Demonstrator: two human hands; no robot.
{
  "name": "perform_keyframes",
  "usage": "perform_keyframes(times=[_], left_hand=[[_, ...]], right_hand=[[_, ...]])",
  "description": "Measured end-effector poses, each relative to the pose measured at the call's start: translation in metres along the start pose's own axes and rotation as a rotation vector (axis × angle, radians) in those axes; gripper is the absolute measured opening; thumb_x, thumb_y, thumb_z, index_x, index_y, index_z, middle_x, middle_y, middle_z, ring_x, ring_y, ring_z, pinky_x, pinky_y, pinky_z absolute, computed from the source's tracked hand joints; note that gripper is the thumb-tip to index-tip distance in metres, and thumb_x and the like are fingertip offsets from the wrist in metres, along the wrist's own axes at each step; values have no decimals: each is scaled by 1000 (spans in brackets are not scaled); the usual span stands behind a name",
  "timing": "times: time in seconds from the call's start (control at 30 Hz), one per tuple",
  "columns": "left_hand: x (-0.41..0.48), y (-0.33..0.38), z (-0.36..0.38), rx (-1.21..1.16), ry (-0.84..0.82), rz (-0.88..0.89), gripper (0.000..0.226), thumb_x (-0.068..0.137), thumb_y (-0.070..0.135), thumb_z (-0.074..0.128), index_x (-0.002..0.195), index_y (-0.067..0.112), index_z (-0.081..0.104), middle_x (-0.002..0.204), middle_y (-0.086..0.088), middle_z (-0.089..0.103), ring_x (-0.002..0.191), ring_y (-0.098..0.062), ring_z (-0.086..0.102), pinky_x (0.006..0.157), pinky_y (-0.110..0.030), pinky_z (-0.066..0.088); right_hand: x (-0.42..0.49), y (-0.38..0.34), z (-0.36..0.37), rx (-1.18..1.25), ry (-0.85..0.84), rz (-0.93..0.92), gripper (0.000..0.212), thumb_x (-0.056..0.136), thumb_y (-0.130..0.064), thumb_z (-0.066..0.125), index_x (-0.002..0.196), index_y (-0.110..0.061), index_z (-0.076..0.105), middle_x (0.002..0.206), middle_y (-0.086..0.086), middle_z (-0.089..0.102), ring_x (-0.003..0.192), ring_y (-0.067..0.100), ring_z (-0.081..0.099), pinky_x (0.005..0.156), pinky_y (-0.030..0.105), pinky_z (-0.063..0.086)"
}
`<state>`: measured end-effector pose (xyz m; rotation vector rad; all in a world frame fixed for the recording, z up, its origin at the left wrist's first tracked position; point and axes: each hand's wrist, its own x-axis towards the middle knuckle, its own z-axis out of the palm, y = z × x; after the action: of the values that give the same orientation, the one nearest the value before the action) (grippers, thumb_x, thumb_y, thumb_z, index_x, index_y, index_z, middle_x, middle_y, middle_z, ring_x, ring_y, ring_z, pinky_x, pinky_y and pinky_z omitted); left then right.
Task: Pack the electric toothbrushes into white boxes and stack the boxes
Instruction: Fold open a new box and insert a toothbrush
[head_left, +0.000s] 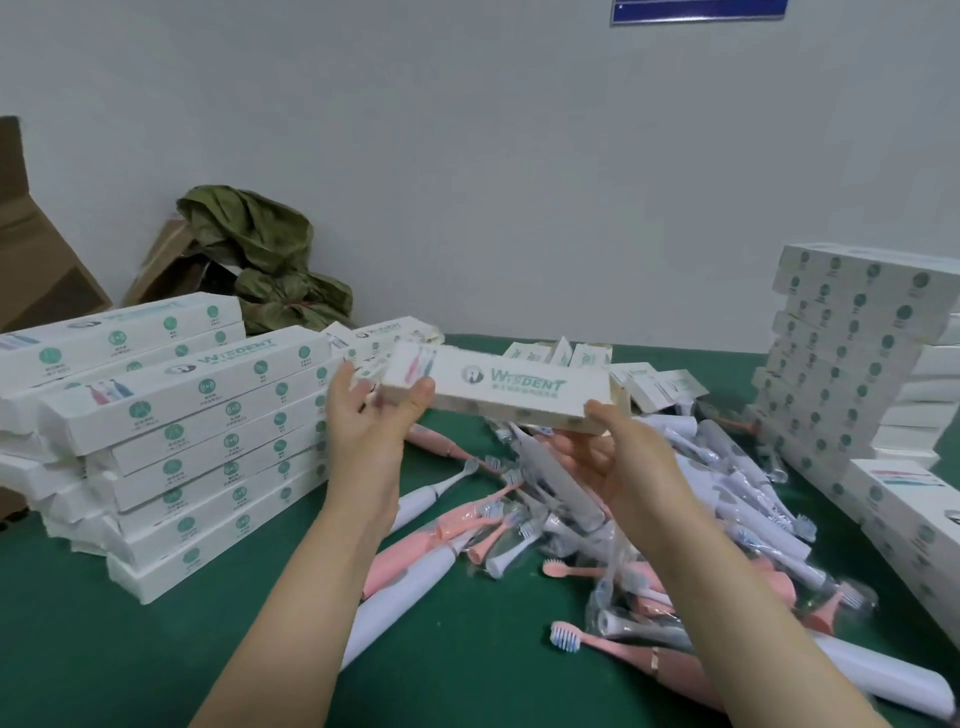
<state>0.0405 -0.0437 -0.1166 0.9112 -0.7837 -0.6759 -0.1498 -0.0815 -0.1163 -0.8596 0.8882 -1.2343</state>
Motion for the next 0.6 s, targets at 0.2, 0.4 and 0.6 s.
perform_keyframes(times=[0.2, 0.4, 0.6], left_hand=[[-16, 3, 6, 723, 16, 505, 71, 75, 30, 76, 137, 25, 42, 139, 4, 37, 124, -4, 34, 100, -7, 26], [-25, 1, 15, 842, -433, 574, 67, 76, 35, 73, 135, 38, 41, 138, 21, 38, 121, 16, 27, 96, 5, 13], [-24, 7, 6, 907, -493, 758, 50, 80, 20, 68, 123, 35, 49, 136, 3, 42, 125, -10, 37, 103, -6, 21]], right_hand=[[-6, 6, 8, -289, 84, -275, 9, 86, -15, 63, 93, -18, 59, 87, 7, 73, 77, 18, 72, 62, 23, 58], [-21, 5, 27, -359, -161, -313, 9, 89, -15, 55, 94, -8, 58, 73, 5, 64, 59, 11, 65, 54, 26, 54], [-23, 2, 39, -404, -27, -459, 41, 96, -23, 46, 85, 16, 49, 74, 29, 53, 69, 24, 48, 75, 53, 48]])
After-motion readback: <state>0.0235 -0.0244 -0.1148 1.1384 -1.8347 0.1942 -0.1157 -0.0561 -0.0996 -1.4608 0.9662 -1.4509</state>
